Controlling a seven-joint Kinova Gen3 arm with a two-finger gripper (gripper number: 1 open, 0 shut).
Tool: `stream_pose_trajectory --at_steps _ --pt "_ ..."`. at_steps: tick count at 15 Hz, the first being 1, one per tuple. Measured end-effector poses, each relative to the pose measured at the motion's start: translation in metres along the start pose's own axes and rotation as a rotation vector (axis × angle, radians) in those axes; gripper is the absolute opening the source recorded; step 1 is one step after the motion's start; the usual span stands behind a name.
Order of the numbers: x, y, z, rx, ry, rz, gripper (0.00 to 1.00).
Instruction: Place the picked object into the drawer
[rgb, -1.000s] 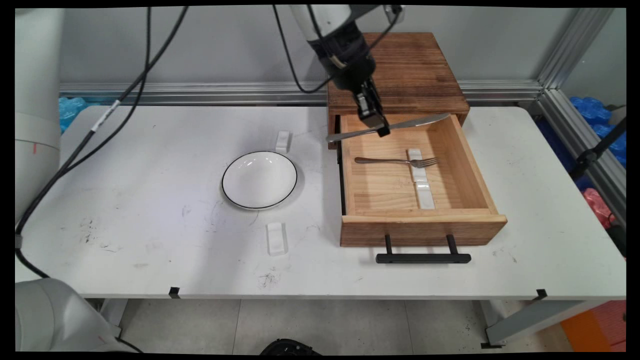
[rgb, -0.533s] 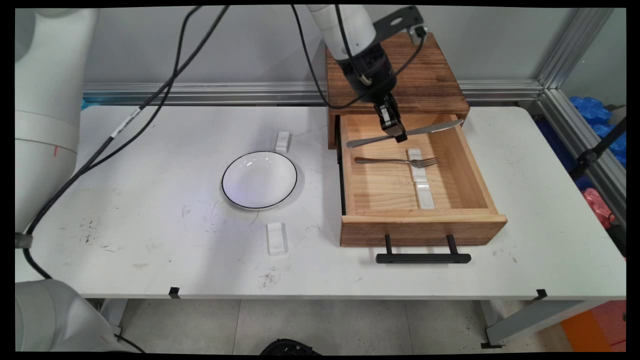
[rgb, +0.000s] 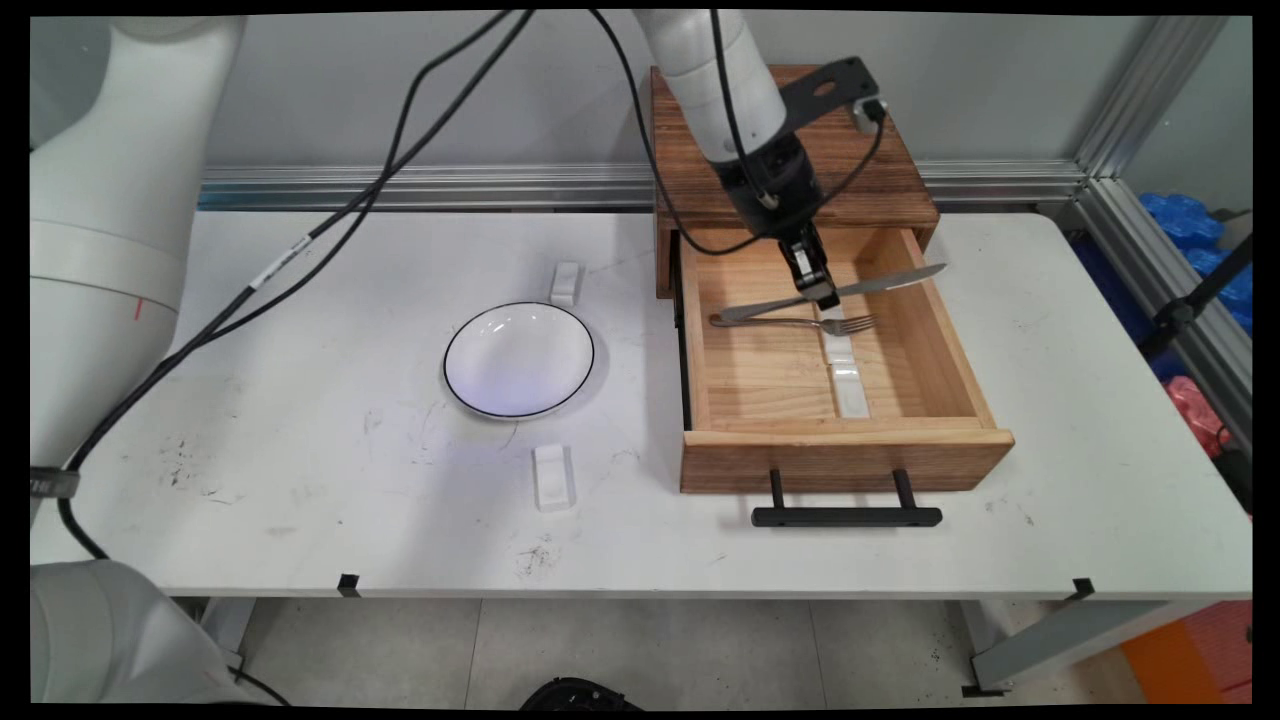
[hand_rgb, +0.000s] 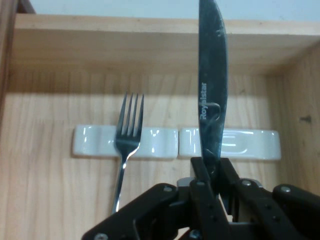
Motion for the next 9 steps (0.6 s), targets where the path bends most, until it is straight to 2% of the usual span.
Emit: stream_pose_trajectory --at_steps 9 --pt "0.003 0.007 0.033 -0.008 -0.006 -0.032 0.00"
